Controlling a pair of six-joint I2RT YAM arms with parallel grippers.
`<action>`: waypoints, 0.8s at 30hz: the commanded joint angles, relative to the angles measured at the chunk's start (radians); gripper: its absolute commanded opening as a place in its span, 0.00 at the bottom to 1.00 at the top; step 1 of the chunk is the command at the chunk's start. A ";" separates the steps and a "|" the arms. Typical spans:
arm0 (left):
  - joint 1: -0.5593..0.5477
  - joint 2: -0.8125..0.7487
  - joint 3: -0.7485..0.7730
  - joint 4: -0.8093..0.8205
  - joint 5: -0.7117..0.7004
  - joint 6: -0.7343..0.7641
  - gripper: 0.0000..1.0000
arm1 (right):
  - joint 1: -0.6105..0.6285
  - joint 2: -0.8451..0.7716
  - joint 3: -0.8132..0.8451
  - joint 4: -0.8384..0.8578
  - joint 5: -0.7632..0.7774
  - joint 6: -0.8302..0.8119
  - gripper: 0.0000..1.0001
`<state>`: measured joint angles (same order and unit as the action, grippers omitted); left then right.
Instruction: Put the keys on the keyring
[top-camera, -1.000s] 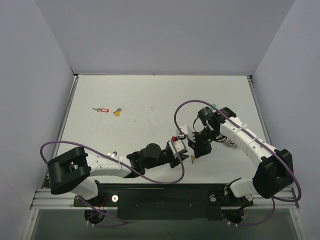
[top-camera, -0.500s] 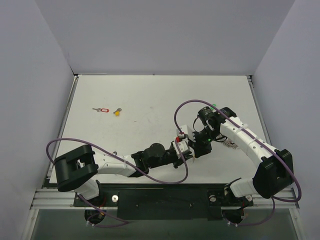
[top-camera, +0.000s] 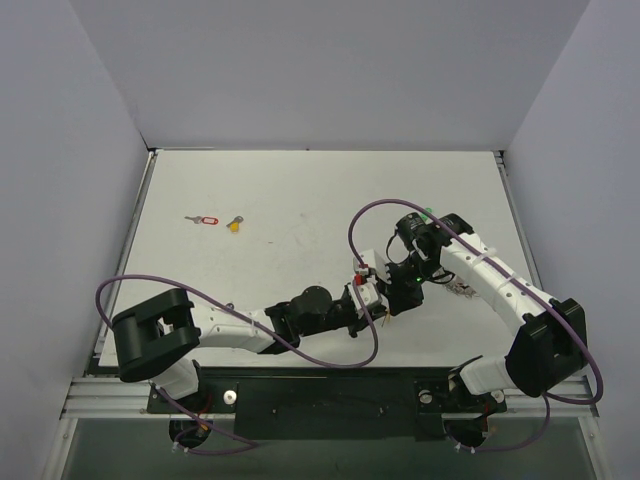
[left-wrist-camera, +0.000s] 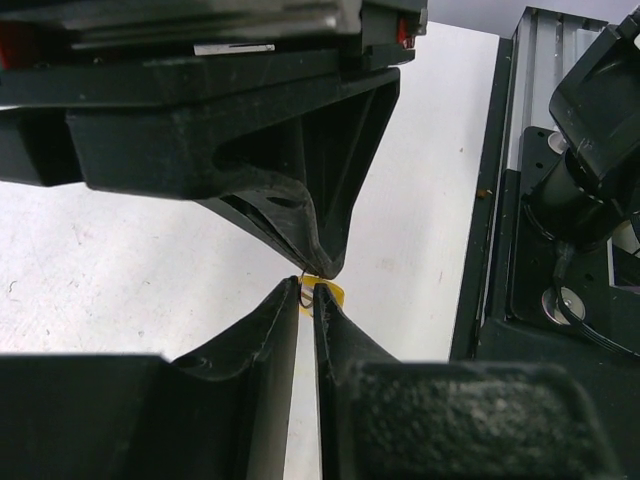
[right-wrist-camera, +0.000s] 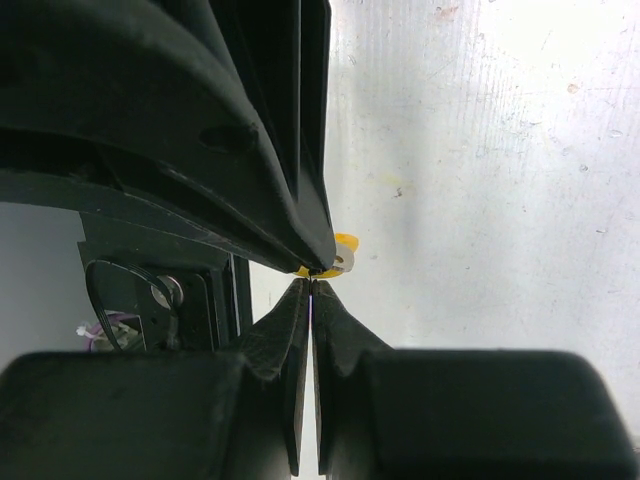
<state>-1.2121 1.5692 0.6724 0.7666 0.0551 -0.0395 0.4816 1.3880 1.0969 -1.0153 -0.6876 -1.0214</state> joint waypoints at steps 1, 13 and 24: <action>-0.004 0.009 0.049 0.028 0.034 0.012 0.20 | 0.008 0.003 0.027 -0.060 -0.021 -0.006 0.00; -0.004 0.005 0.047 0.023 0.051 0.009 0.00 | 0.008 0.002 0.031 -0.062 -0.029 -0.005 0.00; 0.022 -0.093 -0.184 0.429 -0.152 -0.192 0.00 | -0.087 -0.058 0.070 -0.078 -0.131 0.026 0.42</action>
<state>-1.2079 1.5444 0.5789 0.8890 0.0013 -0.1108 0.4438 1.3857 1.1141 -1.0351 -0.7338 -1.0050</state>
